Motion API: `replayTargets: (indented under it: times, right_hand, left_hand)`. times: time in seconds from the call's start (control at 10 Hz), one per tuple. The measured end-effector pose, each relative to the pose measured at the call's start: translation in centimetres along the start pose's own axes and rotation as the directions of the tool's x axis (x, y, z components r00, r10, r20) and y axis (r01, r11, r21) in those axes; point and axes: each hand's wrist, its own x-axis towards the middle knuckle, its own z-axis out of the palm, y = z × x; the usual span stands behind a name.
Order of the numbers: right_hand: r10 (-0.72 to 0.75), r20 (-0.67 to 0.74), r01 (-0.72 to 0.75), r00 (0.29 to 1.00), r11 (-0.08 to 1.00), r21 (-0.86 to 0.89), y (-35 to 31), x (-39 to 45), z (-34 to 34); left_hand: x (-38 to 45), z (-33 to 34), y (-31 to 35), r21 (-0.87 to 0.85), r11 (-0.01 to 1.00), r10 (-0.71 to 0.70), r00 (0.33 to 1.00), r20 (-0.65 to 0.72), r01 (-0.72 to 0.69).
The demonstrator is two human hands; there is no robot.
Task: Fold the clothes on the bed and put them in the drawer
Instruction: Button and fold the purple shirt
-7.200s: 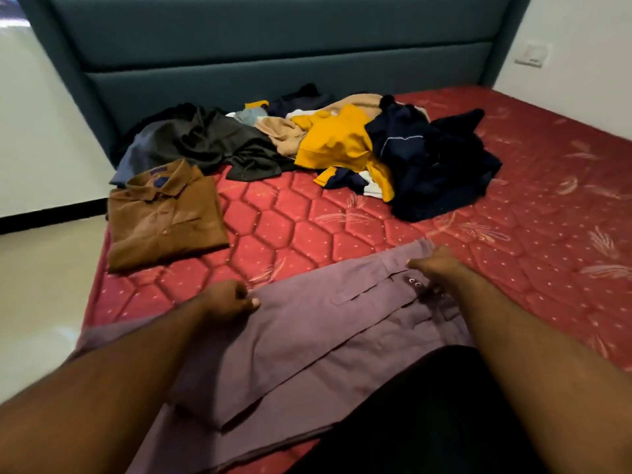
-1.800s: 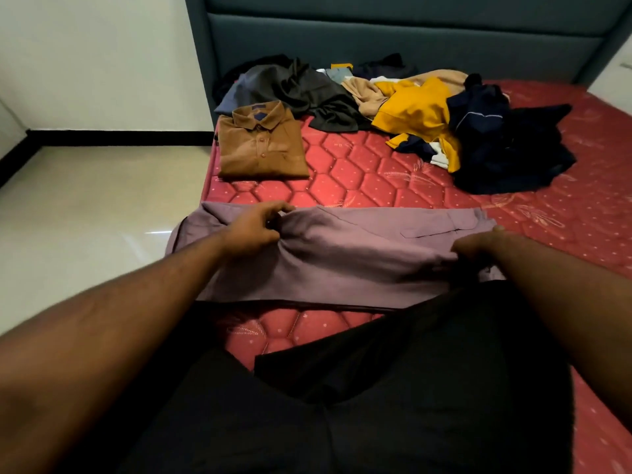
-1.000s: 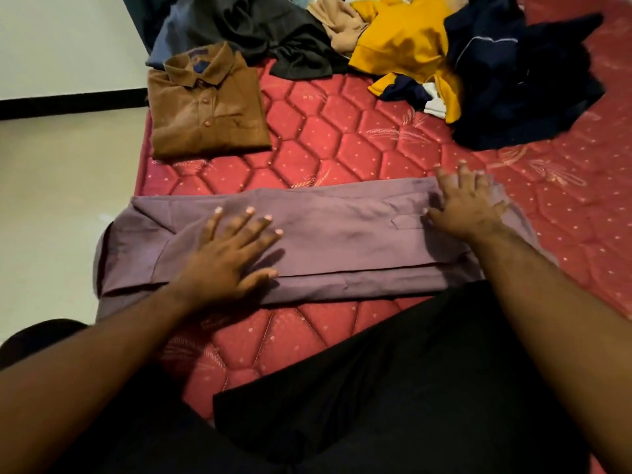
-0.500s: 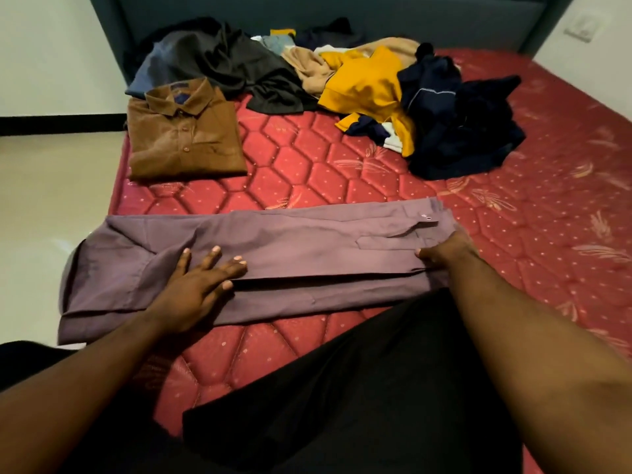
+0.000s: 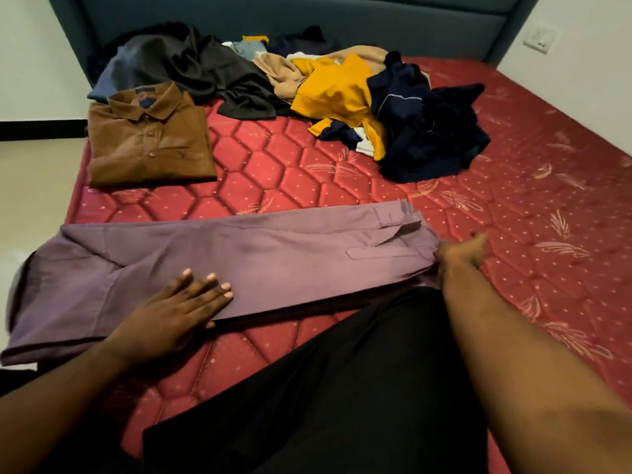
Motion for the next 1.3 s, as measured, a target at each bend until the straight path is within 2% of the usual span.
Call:
replayTargets:
  times: [0.1, 0.2, 0.3, 0.4, 0.5, 0.6, 0.7, 0.8, 0.9, 1.0, 1.1, 1.2, 1.3]
  right_hand:
    - [0.029, 0.101, -0.008, 0.994, 0.980, -0.201, 2.0, 3.4, 0.4]
    - [0.040, 0.103, 0.001, 0.994, 0.928, -0.372, 1.6, 3.1, 0.4]
    - [0.010, 0.123, 0.069, 0.992, 0.782, -0.620, -0.1, 1.2, 1.2]
    - [-0.256, 0.401, 0.470, 0.880, 0.343, -0.813, -2.8, -2.8, 4.1]
    - [-0.363, 0.639, 0.726, 0.678, 0.197, -0.659, -4.0, -8.6, 8.3]
    - [-0.321, 0.739, 0.806, 0.592, 0.224, -0.548, -3.5, -12.3, 11.2]
    - [-0.145, 0.876, 0.880, 0.461, 0.204, -0.429, -0.7, -13.2, 13.1]
    - [-0.060, 0.880, 0.870, 0.471, 0.199, -0.452, 0.4, -11.0, 12.5]
    - [-0.054, 0.841, 0.830, 0.539, 0.207, -0.518, 0.0, -8.7, 11.2]
    - [-0.118, 0.856, 0.862, 0.503, 0.133, -0.489, 0.4, -10.0, 11.9]
    - [-0.189, 0.908, 0.927, 0.373, 0.120, -0.356, 0.3, -12.3, 13.5]
    - [-0.154, 0.942, 0.953, 0.297, 0.108, -0.283, 0.2, -12.4, 14.6]
    - [-0.075, 0.963, 0.953, 0.259, 0.184, -0.241, -1.2, -9.3, 13.7]
  left_hand:
    - [-1.1, 0.8, -0.3, -0.018, 0.991, -0.128, 0.982, 0.140, 0.132]
    - [-2.0, 0.6, -1.0, 0.001, 0.970, -0.240, 0.951, 0.194, 0.244]
    - [-2.7, 0.0, -1.2, 0.042, 0.959, -0.281, 0.925, 0.255, 0.280]
    - [-2.7, -0.8, -0.8, 0.111, 0.935, -0.354, 0.898, 0.262, 0.336]
    - [-3.6, -1.5, -1.5, 0.129, 0.861, -0.508, 0.820, 0.264, 0.491]
    - [-4.5, -1.4, -2.4, 0.061, 0.808, -0.580, 0.775, 0.253, 0.585]
    - [-6.5, -1.2, -3.2, -0.004, 0.697, -0.678, 0.660, 0.322, 0.717]
    - [-7.6, -1.8, -3.4, -0.012, 0.669, -0.669, 0.609, 0.427, 0.743]
    - [-8.0, -2.4, -3.1, -0.002, 0.654, -0.684, 0.592, 0.426, 0.757]
    - [-6.0, -2.9, -2.0, 0.085, 0.736, -0.675, 0.718, 0.172, 0.671]
    - [1.7, -3.8, -0.4, 0.066, 0.827, -0.562, 0.822, 0.095, 0.558]
    - [10.5, -4.0, 1.8, -0.091, 0.844, -0.498, 0.836, 0.229, 0.528]
    - [14.0, -2.0, 2.4, -0.232, 0.779, -0.502, 0.802, 0.325, 0.582]
